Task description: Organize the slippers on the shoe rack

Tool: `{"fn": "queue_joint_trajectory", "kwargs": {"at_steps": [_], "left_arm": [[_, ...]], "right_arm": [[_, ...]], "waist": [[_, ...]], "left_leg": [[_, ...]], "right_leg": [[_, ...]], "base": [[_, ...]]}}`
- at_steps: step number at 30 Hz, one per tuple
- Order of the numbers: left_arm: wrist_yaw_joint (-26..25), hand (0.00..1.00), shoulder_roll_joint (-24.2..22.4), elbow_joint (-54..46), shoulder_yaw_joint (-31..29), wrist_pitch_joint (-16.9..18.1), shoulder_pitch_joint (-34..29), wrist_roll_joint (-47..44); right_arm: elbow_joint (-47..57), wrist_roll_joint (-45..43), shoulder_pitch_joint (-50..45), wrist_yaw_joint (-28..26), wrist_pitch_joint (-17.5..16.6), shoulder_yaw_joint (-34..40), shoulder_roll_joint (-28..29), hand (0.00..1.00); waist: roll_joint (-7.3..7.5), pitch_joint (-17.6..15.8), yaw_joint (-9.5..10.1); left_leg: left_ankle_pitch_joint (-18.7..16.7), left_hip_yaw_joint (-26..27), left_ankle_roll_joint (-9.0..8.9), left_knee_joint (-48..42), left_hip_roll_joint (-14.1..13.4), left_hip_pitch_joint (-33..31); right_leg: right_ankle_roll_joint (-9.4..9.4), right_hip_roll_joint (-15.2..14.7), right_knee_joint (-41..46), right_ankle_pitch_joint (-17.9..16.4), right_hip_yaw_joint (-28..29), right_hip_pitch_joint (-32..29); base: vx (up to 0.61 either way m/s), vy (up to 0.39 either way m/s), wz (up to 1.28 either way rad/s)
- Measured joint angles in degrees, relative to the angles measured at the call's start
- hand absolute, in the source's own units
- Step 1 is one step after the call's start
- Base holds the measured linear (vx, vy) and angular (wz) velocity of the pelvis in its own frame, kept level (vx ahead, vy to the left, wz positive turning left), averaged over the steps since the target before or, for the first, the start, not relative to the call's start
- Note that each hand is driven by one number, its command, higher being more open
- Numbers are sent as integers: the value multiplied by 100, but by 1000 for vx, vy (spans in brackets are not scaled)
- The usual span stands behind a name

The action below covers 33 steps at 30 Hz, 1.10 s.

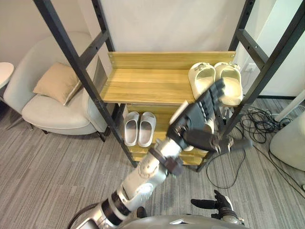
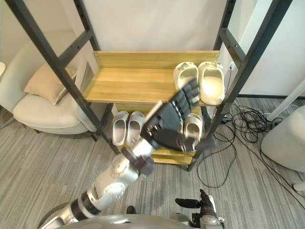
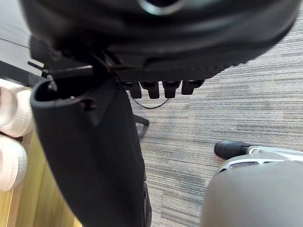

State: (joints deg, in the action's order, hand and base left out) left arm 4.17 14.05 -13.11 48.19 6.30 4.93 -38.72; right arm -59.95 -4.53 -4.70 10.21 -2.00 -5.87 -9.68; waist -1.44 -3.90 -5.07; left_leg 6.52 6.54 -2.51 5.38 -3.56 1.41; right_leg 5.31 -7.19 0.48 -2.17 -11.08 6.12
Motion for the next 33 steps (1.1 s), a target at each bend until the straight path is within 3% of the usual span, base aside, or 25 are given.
{"fn": "queue_joint_trajectory", "kwargs": {"at_steps": [2,7,10,12,13,14,16,22,33], "left_arm": [[269,100,80,389,57,-115,-347,-13],[381,100,142,1755,-141,-306,-964,298],[342,100,135,2682,-528,-329,-1177,992],[259,100,126,3436,-1120,-329,-1364,1609],[220,100,125,3591,-1250,-326,-1379,1764],[113,100,121,3973,-1541,-321,-1386,2135],[-65,100,82,4530,-1912,-320,-1386,2580],[-576,100,-250,5787,-2959,-310,-1341,3450],[-1319,100,-609,6663,-3886,-319,-1259,3903]], "right_arm": [[-1,6,-1,-20,3,-3,3,100],[-3,43,-29,-24,3,-3,30,100],[2,53,-64,-17,2,0,71,100],[388,42,-255,-18,44,-76,81,100],[504,-39,-332,-99,-56,-93,73,100],[625,-248,-532,-147,-383,-82,77,100],[553,-218,-596,-158,-451,256,228,100],[280,-174,-762,-141,-317,487,278,100],[278,66,-711,-40,-308,646,307,100]], "waist": [[2,30,1],[57,39,21],[131,49,47],[226,29,54],[253,12,54],[302,-5,57],[342,16,53],[322,-6,2],[245,-53,62]], "left_leg": [[1,-64,-22,0,0,3],[-4,-151,-40,0,1,6],[-6,-157,-39,-1,-2,12],[-26,-157,-60,-2,-3,14],[-33,-152,-66,-2,-8,14],[-51,-130,-82,-6,-13,22],[-98,-66,-107,-7,-10,64],[-181,81,-135,-4,-22,217],[-289,408,-175,-1,-114,350]], "right_leg": [[25,2,17,-43,-57,23],[28,7,21,-82,-146,73],[16,15,22,-93,-153,81],[19,26,21,-113,-155,86],[14,31,20,-120,-151,85],[11,37,21,-131,-142,88],[10,37,3,-140,-91,109],[11,44,-28,-167,38,205],[-2,114,-1,-170,397,129]], "base": [[-38,-9,15],[-10,-8,9],[11,-5,0],[38,-17,0],[52,-19,-3],[48,-14,-5],[50,-6,-15],[27,3,-13],[-13,6,-14]]}}
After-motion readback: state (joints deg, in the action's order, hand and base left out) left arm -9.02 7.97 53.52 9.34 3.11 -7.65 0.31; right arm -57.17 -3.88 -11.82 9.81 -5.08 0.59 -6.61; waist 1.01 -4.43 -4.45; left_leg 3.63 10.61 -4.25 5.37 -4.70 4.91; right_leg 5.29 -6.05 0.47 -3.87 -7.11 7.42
